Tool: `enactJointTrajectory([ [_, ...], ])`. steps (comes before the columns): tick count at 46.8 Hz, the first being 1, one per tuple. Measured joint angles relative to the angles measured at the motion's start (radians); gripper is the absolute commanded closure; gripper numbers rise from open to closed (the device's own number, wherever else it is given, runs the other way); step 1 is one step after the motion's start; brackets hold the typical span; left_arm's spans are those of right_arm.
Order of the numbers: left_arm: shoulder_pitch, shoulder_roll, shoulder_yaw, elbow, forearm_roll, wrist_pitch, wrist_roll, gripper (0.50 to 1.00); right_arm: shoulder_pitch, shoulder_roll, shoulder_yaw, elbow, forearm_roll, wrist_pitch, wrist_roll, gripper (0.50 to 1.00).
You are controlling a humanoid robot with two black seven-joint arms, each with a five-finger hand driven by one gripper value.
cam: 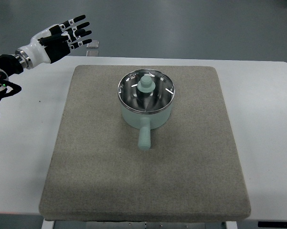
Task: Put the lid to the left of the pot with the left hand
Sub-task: 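Raise the left hand and extend it toward the pot, then move the left hand over the pot and lower fingers toward the lid knob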
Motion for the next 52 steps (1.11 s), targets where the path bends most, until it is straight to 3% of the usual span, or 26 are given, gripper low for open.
enactJointTrajectory([
  [15, -0.027, 0.006, 0.001, -0.053, 0.215, 0.0, -0.015, 0.504, 0.0, 0.0, -0.001, 0.0, 0.0, 0.0, 0.0, 0.577],
  [24, -0.071, 0.013, 0.008, -0.129, 0.462, 0.0, -0.092, 0.504, 0.0, 0.0, 0.0, 0.0, 0.0, 0.0, 0.0, 0.579],
  [52, -0.191, 0.06, 0.215, -0.377, 0.991, 0.0, -0.243, 0.504, 0.0, 0.0, 0.0, 0.0, 0.0, 0.0, 0.0, 0.576],
])
